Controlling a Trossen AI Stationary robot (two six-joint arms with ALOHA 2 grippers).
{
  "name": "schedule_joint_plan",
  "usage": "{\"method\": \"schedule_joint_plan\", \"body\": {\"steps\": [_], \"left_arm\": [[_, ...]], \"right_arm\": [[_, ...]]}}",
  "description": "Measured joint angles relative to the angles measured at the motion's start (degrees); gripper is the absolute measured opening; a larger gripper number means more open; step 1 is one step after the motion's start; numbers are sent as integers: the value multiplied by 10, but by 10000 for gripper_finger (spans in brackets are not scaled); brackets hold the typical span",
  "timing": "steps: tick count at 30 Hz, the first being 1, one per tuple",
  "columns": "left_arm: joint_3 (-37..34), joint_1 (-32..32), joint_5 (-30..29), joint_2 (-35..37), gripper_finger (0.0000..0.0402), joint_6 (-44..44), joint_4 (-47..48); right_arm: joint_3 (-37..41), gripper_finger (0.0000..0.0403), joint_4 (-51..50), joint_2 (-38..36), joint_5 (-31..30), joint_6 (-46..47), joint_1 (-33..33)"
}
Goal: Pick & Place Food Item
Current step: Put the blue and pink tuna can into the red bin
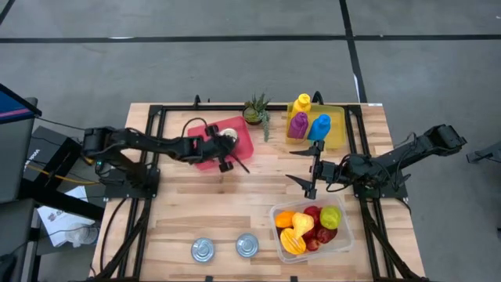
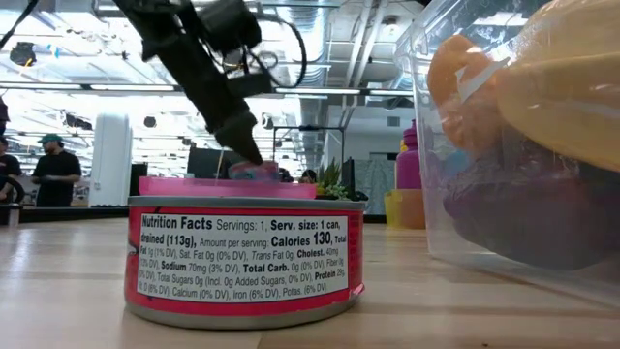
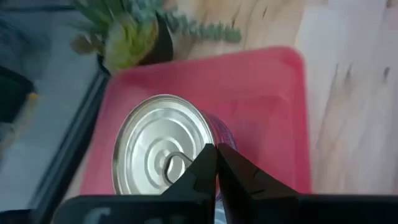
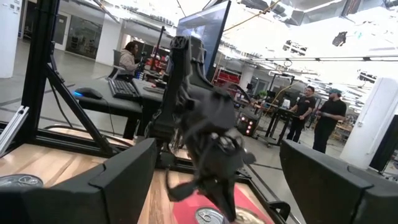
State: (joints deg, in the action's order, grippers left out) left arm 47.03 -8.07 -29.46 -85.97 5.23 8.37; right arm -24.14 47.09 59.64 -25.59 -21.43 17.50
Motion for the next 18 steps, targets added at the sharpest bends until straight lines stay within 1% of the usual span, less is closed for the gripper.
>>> {"method": "schedule_joint_plan", "body": {"steps": [8, 12, 18], "left_arm": [[0, -51, 94, -27, 0, 5, -25], [0, -61, 109, -27, 0, 18, -25], [0, -66, 126, -27, 0, 40, -59]], "right_arm": [[0, 328, 0, 0, 0, 0, 0], [0, 328, 0, 0, 0, 0, 0], [0, 328, 0, 0, 0, 0, 0]]}}
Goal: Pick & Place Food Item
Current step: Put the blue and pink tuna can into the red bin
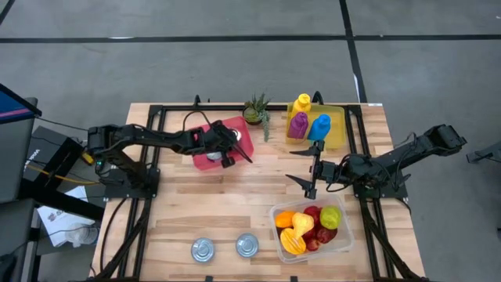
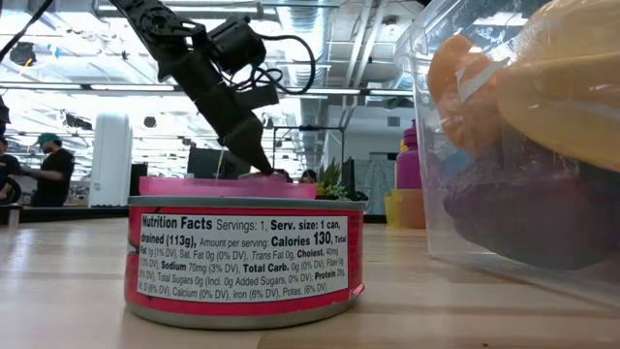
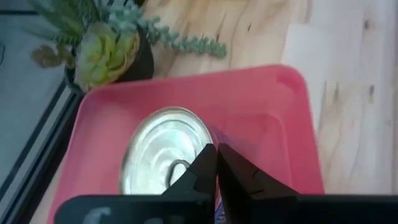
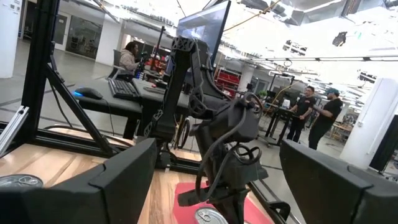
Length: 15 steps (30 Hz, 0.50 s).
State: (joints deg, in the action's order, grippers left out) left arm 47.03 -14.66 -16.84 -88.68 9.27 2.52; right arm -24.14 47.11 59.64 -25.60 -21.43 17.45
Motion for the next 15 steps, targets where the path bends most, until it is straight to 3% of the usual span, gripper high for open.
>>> {"method": "schedule_joint_plan", "body": {"steps": [15], "left_arm": [[0, -12, 63, -52, 0, -6, -22]], "right_arm": [[0, 328, 0, 0, 0, 0, 0]]}}
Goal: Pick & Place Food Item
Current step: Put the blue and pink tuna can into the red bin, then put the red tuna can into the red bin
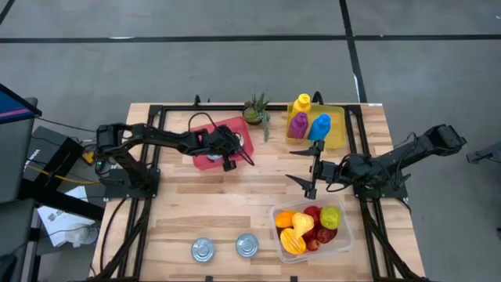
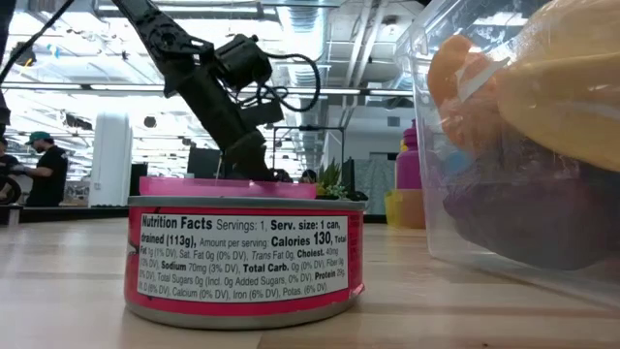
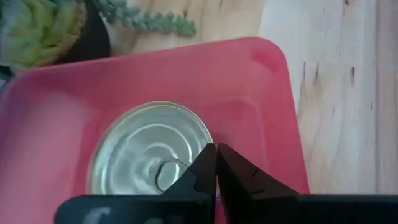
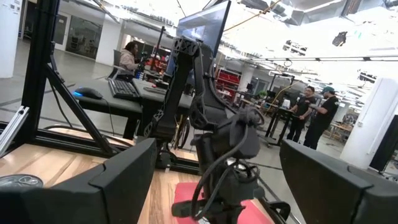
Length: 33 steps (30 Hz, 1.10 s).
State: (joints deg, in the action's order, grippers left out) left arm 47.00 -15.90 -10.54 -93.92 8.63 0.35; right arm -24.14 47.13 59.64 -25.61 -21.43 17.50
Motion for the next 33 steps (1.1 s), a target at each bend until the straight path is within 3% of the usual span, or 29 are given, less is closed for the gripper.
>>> {"method": "schedule_joint_plan", "body": {"steps": [7, 17, 25, 33], "left_arm": [[0, 15, -1, 3, 22, 1, -9], [1, 53, 1, 80, 136, 30, 12], [1, 180, 19, 103, 218, 31, 31], [1, 352, 6, 102, 221, 62, 43]], "right_arm": [[0, 328, 0, 0, 0, 0, 0], [0, 328, -2, 0, -2, 0, 0], [0, 328, -8, 0, -2, 0, 0], [0, 328, -9, 0, -9, 0, 0]]}}
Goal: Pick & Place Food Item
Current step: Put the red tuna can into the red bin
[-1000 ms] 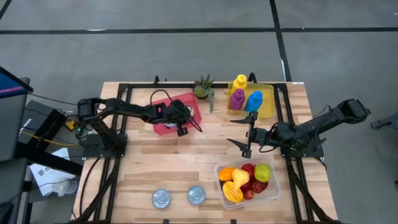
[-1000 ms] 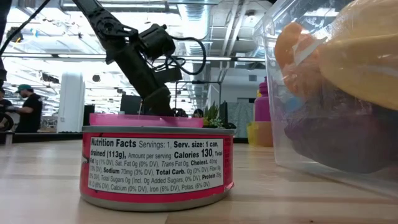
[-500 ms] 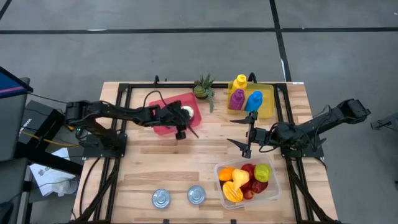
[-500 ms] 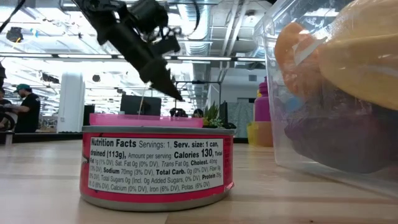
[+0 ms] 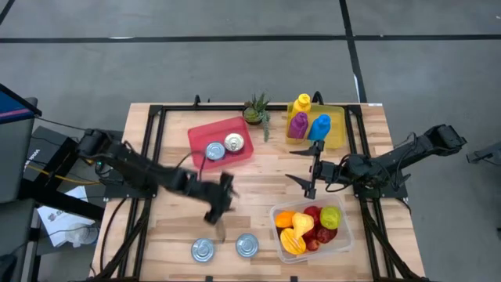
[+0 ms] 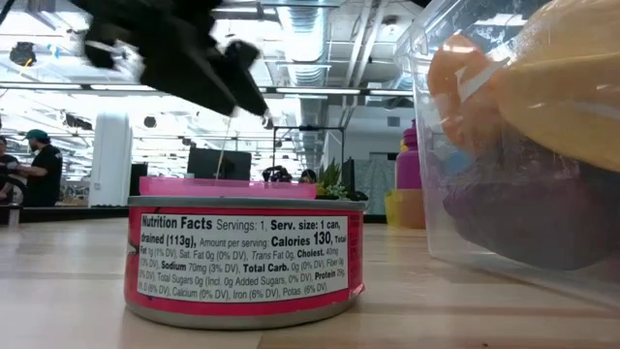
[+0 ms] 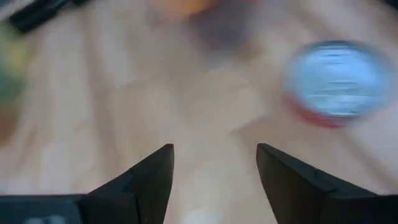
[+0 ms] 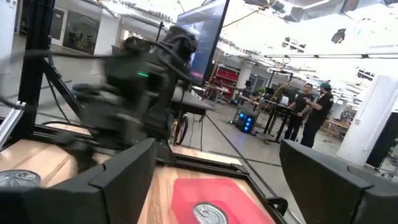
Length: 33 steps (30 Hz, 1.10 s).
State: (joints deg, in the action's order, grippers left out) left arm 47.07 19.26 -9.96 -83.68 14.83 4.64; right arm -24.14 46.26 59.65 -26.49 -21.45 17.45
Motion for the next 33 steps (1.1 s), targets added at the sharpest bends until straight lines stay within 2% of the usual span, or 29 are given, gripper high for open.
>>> {"method": "schedule_joint_plan", "body": {"steps": [5, 10, 19, 29, 33], "left_arm": [[-1, 106, -1, -30, 210, 46, -25], [-1, 173, -20, -91, 225, 133, -65], [0, 185, -91, -152, 254, 198, -136], [0, 207, -63, -157, 229, 323, -168], [0, 203, -57, -157, 222, 348, -177]], "right_arm": [[0, 328, 0, 0, -10, 0, 0], [0, 328, 0, 0, -12, 0, 0], [0, 328, 0, 0, -24, 5, 0], [0, 328, -4, 0, -38, 5, 0], [0, 328, -4, 0, -39, 5, 0]]}}
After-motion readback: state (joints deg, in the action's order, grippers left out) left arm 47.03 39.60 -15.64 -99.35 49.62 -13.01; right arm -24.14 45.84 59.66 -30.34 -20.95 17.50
